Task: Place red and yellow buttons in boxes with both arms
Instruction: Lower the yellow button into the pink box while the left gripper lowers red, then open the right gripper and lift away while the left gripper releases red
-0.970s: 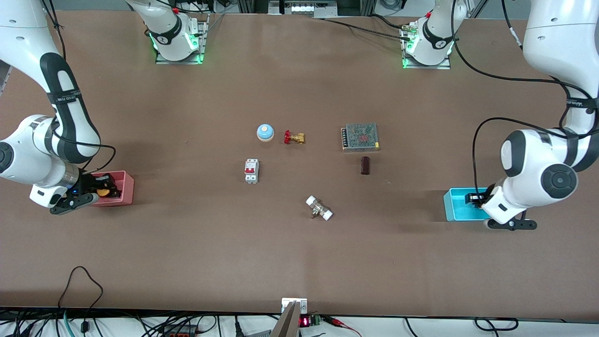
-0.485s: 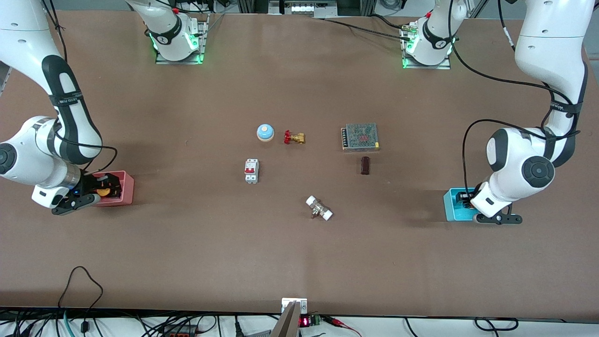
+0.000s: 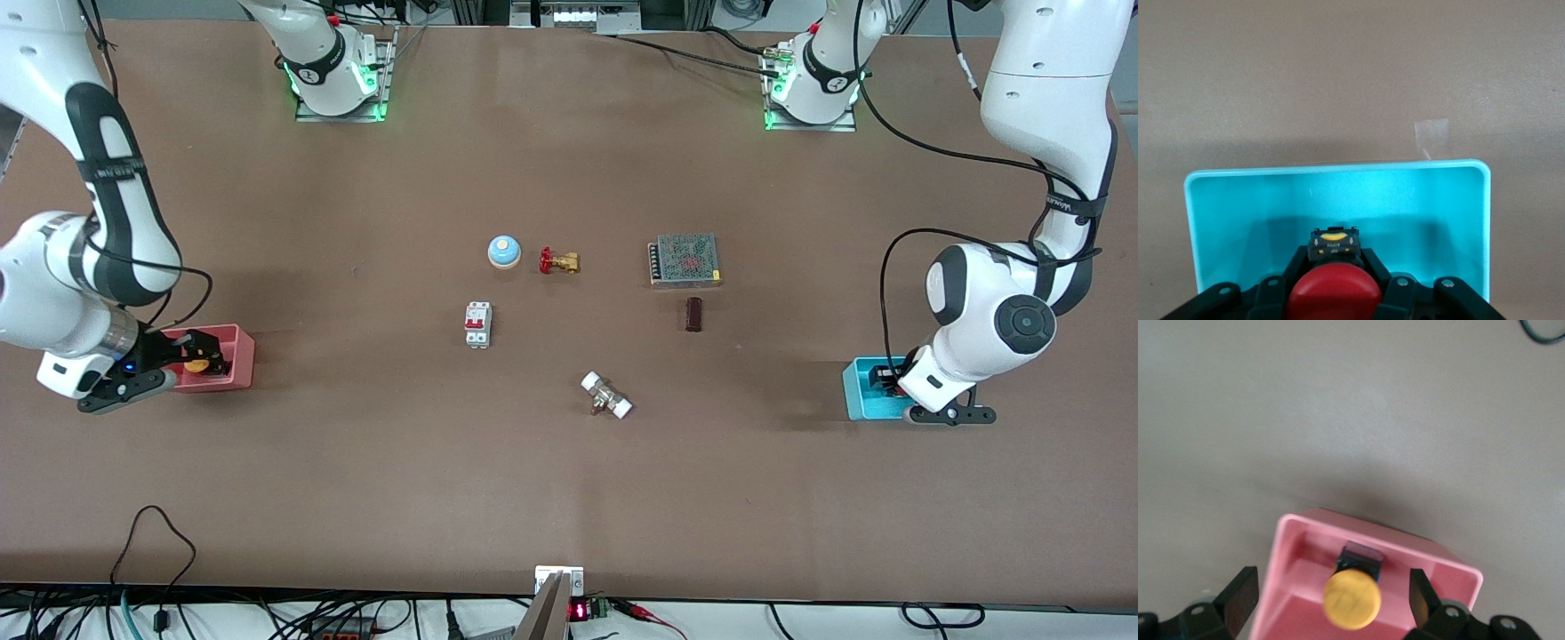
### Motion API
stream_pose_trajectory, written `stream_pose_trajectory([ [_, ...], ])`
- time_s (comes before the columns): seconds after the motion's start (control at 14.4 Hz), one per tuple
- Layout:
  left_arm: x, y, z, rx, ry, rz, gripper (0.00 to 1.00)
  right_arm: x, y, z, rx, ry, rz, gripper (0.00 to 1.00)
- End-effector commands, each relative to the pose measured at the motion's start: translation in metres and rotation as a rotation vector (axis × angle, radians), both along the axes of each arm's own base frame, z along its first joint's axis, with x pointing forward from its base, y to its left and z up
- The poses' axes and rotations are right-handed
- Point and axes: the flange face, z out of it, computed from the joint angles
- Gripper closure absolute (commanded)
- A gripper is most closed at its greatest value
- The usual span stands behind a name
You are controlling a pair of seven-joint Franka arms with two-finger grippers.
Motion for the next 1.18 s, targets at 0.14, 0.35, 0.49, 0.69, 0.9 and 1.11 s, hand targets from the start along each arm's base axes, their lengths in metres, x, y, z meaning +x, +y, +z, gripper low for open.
stream_pose_trajectory([
  [0.14, 0.002, 0.000, -0.001, -0.054, -0.037, -0.010, 0.77, -0.018, 0.037, 0.112, 0.014, -0.009, -0.045, 0.00],
  [0.35, 0.000, 0.011, -0.013, -0.057, -0.038, -0.015, 0.77, -0.030, 0.063, 0.183, 0.015, -0.032, -0.074, 0.00],
  [0.49, 0.000, 0.011, -0.012, -0.058, -0.039, -0.013, 0.70, -0.036, 0.085, 0.221, 0.019, -0.009, -0.164, 0.00],
  [0.69, 0.000, 0.010, -0.013, -0.059, -0.037, -0.015, 0.21, -0.043, 0.107, 0.263, -0.025, 0.013, -0.256, 0.00],
  [0.9, 0.001, 0.009, -0.009, -0.058, -0.042, -0.016, 0.08, -0.052, 0.125, 0.276, -0.021, 0.024, -0.230, 0.00],
  [1.11, 0.003, 0.011, 0.003, -0.053, -0.053, -0.018, 0.05, -0.060, 0.151, 0.286, -0.039, 0.021, -0.183, 0.00],
])
